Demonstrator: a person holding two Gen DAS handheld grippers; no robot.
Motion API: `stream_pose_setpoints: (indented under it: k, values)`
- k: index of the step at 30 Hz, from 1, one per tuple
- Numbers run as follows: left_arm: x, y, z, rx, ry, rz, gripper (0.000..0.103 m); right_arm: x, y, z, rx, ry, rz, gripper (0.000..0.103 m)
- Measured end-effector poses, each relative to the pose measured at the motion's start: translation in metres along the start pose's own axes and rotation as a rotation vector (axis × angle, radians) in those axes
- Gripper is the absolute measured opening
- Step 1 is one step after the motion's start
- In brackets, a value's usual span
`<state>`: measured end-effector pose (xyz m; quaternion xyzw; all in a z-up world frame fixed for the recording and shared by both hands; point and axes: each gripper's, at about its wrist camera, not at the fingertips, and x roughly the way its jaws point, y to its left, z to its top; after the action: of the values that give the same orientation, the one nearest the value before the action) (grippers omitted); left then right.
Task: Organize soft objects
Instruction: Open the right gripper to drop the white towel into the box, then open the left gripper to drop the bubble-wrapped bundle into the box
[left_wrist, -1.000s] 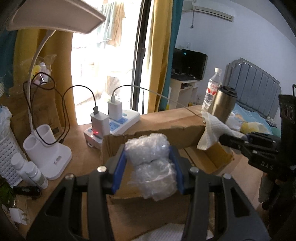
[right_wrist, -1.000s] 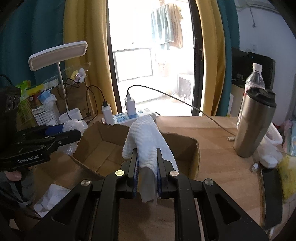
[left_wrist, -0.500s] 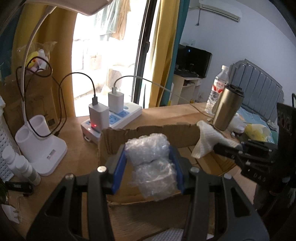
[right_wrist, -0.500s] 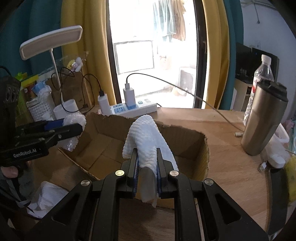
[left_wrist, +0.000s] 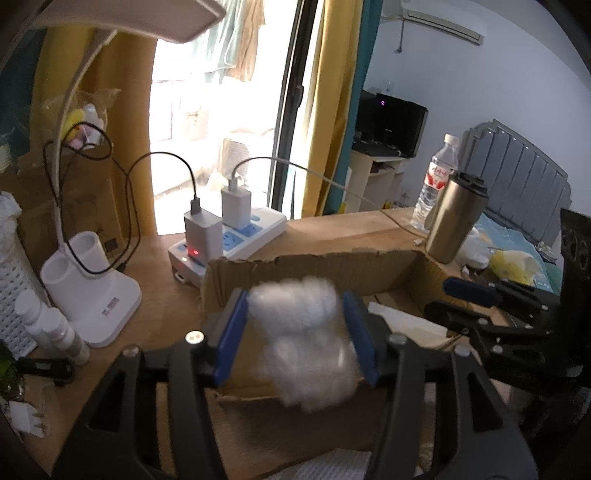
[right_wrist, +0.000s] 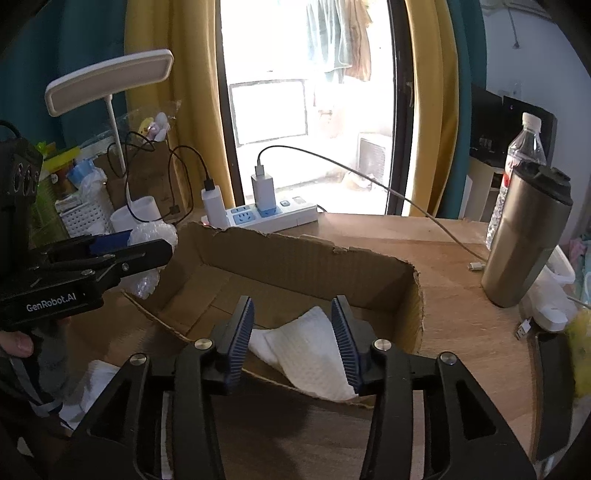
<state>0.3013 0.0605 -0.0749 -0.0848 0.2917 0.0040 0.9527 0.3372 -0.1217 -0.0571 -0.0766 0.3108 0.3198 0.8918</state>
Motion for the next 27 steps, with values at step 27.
stream_pose_setpoints:
  k: [27]
  values:
    - [-0.09, -0.015, -0.015, -0.008, -0.099, -0.041, 0.077, -0.088, 0.028, -0.011, -0.007, -0.072, -0.041, 0.049]
